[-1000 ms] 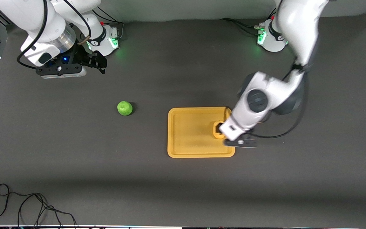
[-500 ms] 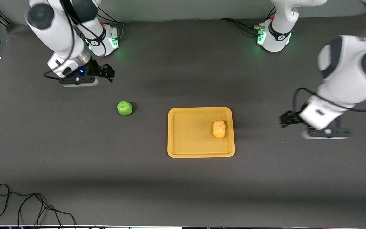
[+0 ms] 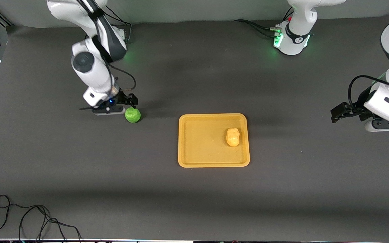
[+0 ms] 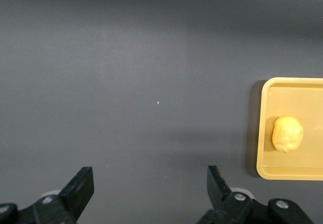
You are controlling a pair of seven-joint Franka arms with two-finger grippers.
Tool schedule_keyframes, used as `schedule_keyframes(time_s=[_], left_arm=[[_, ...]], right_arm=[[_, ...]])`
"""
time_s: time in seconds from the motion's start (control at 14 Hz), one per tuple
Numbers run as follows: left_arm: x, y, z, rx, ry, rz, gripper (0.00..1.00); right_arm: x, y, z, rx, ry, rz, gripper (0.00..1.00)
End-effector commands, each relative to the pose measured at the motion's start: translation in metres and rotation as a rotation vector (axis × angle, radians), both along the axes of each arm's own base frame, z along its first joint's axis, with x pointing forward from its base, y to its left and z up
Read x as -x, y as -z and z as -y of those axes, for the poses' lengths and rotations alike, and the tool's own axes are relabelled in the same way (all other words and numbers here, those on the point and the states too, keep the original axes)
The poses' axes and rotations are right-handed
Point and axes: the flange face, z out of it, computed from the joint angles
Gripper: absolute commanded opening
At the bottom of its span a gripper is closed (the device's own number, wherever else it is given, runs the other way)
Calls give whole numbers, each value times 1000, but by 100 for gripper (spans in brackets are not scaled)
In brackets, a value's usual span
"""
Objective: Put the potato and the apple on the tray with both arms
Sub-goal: 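Grasp the green apple with the right gripper while the left gripper withdraws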
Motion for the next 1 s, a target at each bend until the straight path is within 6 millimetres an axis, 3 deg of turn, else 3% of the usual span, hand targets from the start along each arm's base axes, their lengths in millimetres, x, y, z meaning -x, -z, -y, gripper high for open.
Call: schedule_keyframes(time_s=[0.0,0.29,0.57,0.64,0.79,0.93], left_arm=[[5,-26,2,-16,37,-72,100],[4,-20,-3,-49,95,-98,100],[3,-22,-4,-49,99,-87,100],[3,-21,-6,-50,118,-89,100],[3,-21,-8,-36,156,-91,100],[5,-21,-9,-30,155,-97,100]], right_arm=[[-7,40,-7,-6,9,-2,100],[-4,84,-4,6,8,-29,100],[-2,97,-2,16,11,-53,100],[0,103,-1,21,13,-65,93],[1,105,-1,24,13,-71,61],[-5,89,-2,16,16,-51,55]])
